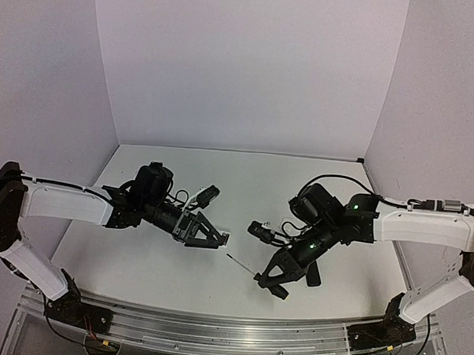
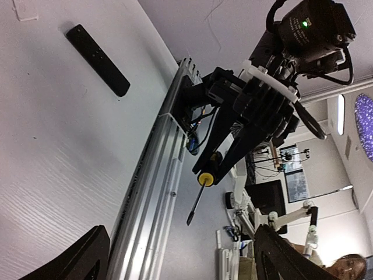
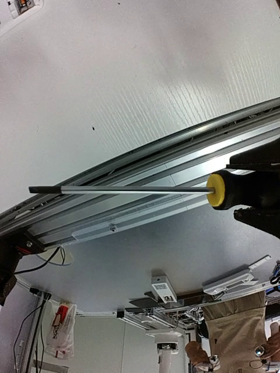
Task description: Unload the batteries from the remote control
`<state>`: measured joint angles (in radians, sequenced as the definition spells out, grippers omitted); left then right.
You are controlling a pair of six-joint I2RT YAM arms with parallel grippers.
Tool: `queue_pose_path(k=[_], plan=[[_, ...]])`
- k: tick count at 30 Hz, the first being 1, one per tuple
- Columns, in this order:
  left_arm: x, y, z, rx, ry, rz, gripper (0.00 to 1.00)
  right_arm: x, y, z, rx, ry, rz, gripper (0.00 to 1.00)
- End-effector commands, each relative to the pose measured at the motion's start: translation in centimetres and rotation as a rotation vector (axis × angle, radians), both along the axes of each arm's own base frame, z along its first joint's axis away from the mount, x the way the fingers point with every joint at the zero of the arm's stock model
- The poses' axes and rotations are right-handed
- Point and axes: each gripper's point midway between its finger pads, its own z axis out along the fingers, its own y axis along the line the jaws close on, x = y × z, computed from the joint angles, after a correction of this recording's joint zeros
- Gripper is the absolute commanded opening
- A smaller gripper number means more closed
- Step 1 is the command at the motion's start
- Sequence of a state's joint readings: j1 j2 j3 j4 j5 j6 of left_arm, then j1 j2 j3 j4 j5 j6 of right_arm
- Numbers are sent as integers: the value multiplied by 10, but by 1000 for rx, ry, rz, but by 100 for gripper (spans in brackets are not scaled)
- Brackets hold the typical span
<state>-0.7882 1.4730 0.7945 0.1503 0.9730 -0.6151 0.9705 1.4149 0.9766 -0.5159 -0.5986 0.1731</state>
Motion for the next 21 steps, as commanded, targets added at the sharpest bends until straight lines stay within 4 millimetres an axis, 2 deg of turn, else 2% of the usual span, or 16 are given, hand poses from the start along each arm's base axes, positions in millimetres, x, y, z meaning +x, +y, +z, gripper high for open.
queue_pose_path(k=[1,5,10,16,19,21], plan=[[-5,-14,31,-118,-4,-104,79,-5,10,34,124,-57,86,0],[-13,-18,26,-107,77,-132,66,-1,11,34,123,-83,86,0],[-19,-26,21,-84,123,-156,58,2,13,34,121,-97,88,0],[-24,-30,22,-86,154,-185,42,3,18,32,117,-93,92,0],[-26,-32,22,-86,164,-194,30,4,19,32,116,-97,93,0],[-28,-32,22,-84,174,-198,17,4,19,32,115,-100,94,0]])
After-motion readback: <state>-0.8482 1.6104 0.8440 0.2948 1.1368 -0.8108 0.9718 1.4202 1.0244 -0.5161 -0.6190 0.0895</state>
